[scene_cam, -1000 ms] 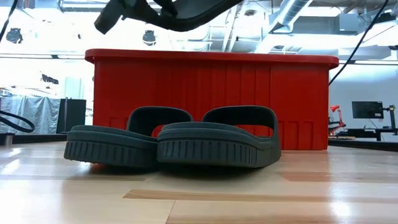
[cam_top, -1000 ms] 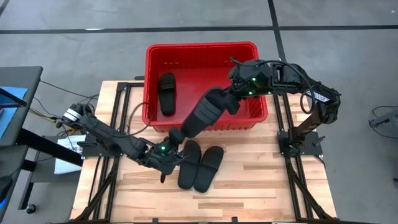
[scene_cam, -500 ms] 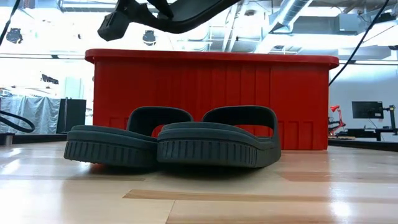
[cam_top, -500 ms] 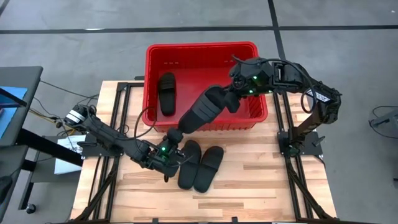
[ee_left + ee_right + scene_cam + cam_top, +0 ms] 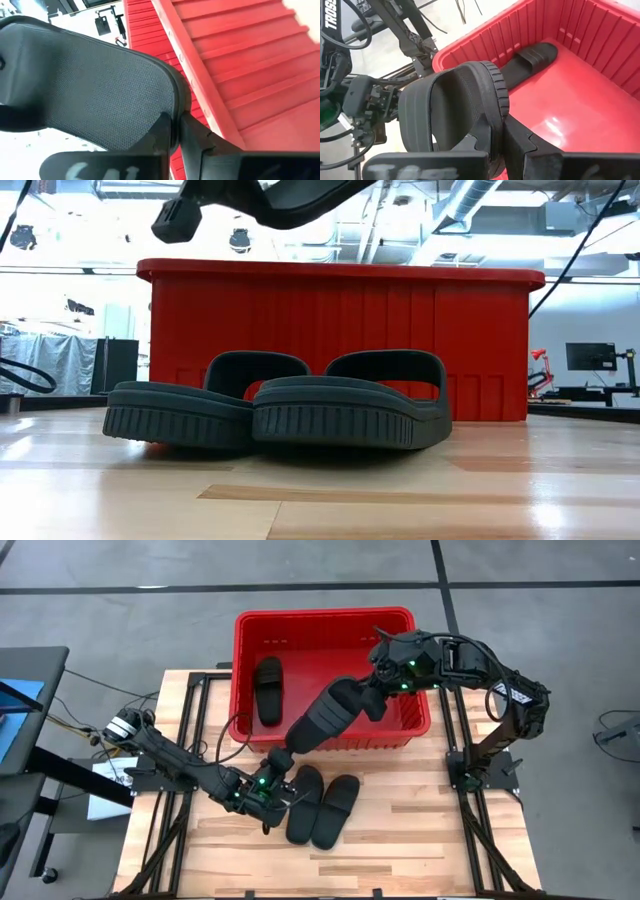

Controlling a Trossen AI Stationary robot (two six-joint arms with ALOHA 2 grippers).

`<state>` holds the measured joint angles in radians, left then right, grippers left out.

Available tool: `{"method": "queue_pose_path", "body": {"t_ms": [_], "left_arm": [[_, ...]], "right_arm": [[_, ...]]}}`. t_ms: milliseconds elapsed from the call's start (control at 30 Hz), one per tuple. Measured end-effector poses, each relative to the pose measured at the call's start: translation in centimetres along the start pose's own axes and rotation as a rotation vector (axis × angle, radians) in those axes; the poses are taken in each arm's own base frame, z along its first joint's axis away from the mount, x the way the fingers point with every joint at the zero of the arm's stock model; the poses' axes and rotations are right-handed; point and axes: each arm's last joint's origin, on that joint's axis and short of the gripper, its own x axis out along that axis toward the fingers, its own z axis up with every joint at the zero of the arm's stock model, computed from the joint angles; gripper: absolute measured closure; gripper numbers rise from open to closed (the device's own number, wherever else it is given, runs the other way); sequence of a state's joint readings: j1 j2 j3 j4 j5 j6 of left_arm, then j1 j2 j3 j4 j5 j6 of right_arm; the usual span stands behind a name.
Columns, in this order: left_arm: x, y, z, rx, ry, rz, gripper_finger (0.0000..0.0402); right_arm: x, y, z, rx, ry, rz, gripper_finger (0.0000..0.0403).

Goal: Pick and place slides into bin
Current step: Put the black slide into the red container

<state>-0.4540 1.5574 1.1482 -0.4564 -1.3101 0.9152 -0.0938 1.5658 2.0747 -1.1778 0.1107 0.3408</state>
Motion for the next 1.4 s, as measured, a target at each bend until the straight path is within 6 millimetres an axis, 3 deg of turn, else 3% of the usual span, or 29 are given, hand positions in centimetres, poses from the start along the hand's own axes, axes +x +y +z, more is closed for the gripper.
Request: {"method": "queue_pose_path", "body": {"t_ms": [200, 633, 1067, 1400], "left_arm": [[-0.6, 0.6, -0.5, -0.011, 0.003, 0.022, 0.0397], [-1.2, 2.5, -2.1, -0.092, 0.051, 0.079, 0.0399], [-1.2, 2.6, -2.2, -0.108, 0.047, 0.078, 0.0399], [-0.5, 3.0, -2.7, -0.145, 0.074, 0.08, 0.0401]], "right_arm": [[0.0, 0.0, 0.0, -0.011, -0.004, -0.006, 0.0385], [0.3, 0.1, -0.1, -0.133, 0.01, -0.002, 0.0287], [0.4, -1.1, -0.3, -0.117, 0.056, -0.063, 0.0196], [0.2, -2.9, -0.9, -0.11, 0.159, -0.137, 0.0182]]}}
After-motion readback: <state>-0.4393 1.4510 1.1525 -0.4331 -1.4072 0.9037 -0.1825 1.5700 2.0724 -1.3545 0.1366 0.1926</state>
